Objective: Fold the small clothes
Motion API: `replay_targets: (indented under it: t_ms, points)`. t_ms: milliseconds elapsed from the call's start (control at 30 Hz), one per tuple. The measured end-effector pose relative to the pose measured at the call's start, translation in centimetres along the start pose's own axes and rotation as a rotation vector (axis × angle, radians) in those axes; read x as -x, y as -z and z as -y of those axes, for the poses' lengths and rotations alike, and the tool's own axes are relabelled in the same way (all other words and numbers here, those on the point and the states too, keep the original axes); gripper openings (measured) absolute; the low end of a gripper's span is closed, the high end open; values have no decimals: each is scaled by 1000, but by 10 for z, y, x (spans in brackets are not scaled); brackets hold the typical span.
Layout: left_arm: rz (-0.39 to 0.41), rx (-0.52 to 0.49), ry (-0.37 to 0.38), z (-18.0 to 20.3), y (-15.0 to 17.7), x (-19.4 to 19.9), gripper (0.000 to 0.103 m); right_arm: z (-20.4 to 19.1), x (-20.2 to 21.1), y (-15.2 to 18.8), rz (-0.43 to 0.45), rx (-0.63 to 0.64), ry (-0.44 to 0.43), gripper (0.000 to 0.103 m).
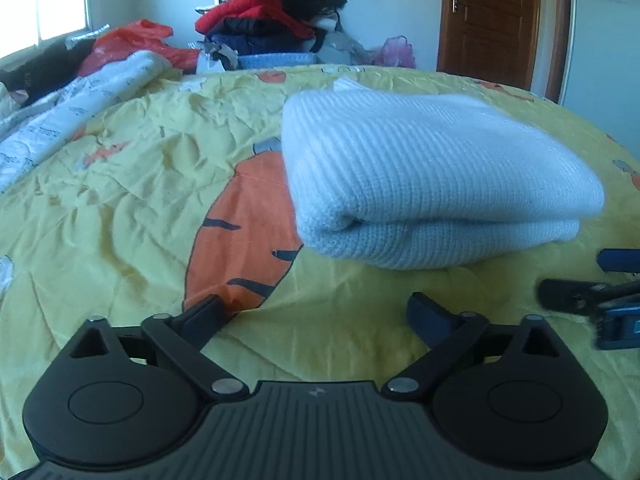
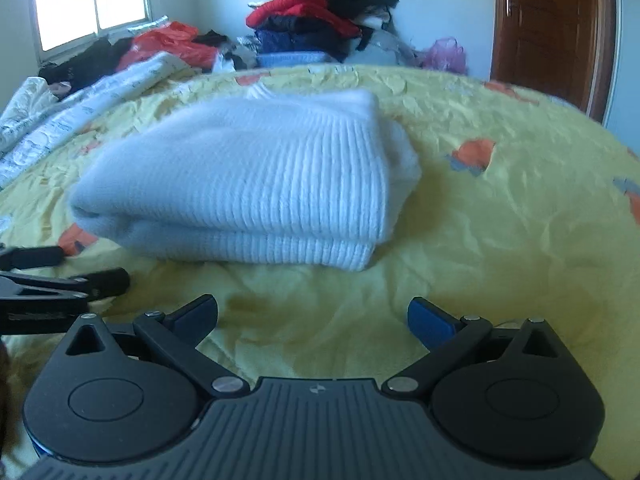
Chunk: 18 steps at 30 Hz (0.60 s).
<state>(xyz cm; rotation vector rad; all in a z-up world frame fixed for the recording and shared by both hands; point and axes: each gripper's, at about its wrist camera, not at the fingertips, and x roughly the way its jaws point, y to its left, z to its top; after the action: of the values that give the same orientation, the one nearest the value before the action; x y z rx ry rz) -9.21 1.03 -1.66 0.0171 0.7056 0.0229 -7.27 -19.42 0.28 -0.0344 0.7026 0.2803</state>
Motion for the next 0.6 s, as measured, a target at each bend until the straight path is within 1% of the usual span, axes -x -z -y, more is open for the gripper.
replay_targets:
  t_ms: [33, 167, 600]
  points:
    - [-2, -3, 7, -1, 0, -1, 103, -3, -2, 2, 21, 16, 15, 101]
    - [-4, -2, 13, -1, -1, -3, 103, -13, -6, 4, 11, 43, 53, 102]
    - [-4, -1, 18, -2, -4, -7, 103, -12, -7, 4, 14, 40, 60, 102]
